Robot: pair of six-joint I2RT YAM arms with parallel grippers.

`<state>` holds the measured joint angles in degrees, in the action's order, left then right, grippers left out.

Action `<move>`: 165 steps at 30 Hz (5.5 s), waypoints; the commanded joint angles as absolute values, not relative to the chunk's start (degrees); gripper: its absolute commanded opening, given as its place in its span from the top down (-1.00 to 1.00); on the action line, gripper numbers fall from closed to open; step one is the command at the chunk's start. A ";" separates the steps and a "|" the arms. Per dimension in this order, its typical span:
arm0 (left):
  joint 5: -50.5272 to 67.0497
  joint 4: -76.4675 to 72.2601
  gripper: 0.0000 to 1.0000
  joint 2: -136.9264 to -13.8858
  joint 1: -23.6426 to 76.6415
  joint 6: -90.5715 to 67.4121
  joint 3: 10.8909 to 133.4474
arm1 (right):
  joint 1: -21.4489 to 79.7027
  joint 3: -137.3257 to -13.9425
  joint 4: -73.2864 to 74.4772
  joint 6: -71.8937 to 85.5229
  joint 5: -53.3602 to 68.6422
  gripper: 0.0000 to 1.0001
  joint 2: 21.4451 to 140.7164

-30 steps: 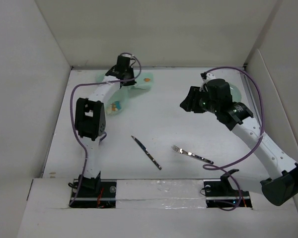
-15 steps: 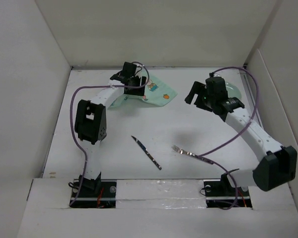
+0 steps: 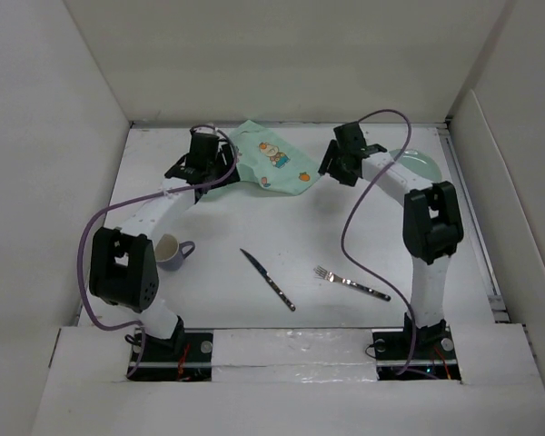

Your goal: Set the dinner table for one person

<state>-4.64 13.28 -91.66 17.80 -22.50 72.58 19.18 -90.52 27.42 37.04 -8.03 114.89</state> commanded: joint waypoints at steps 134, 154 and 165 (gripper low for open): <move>-2.55 24.17 1.00 -120.24 28.20 -17.75 102.05 | 23.47 -63.72 21.80 30.50 -0.88 0.48 77.60; -4.74 19.00 0.54 -87.65 31.46 -27.49 67.12 | 20.04 -65.13 18.37 32.86 3.15 1.00 91.30; 3.16 9.16 -0.11 -97.02 28.65 -29.01 65.30 | 20.65 -61.97 15.21 33.92 5.36 0.65 92.11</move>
